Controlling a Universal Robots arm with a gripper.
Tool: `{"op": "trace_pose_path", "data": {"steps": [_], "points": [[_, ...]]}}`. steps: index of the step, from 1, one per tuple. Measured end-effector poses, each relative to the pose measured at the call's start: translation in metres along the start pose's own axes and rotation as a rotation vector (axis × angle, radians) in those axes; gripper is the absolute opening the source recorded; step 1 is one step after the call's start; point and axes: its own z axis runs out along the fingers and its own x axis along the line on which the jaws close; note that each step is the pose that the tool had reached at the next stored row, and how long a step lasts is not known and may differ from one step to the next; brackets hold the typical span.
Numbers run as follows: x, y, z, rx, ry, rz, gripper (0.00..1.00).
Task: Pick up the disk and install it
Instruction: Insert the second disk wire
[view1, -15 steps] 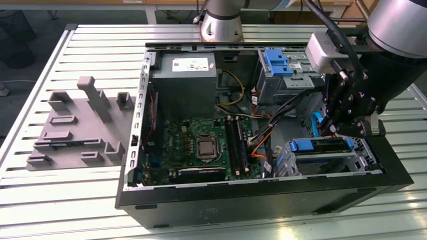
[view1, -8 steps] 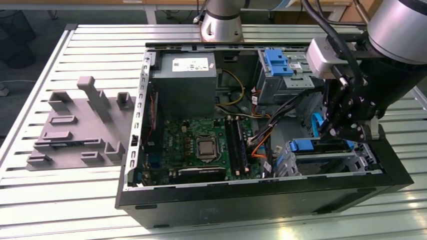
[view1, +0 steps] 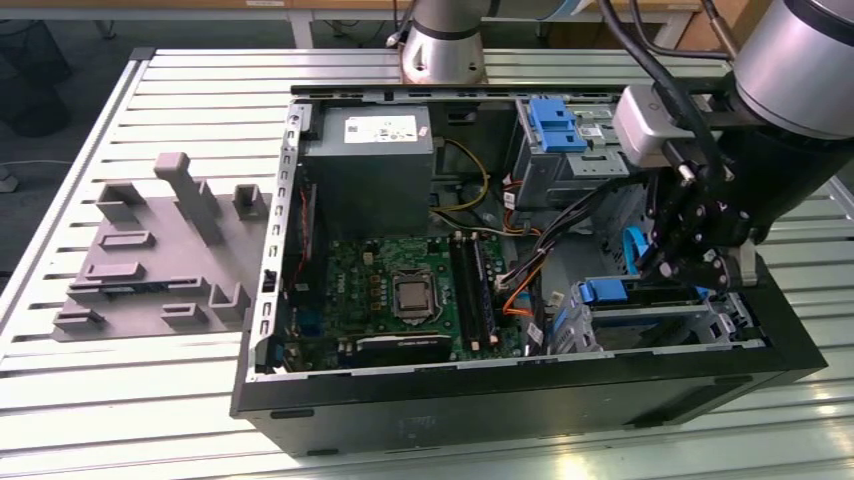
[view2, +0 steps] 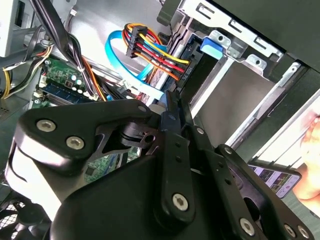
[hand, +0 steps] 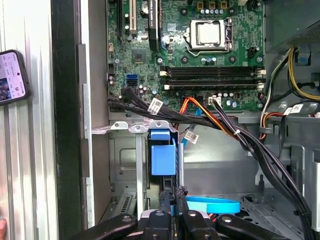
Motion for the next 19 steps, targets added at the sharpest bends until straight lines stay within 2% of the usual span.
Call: {"op": "trace_pose_path", "data": {"steps": [19], "points": [[-0.0001,-0.0030,0.0055,-0.0004,-0.0005,0.004,0.16]]}}
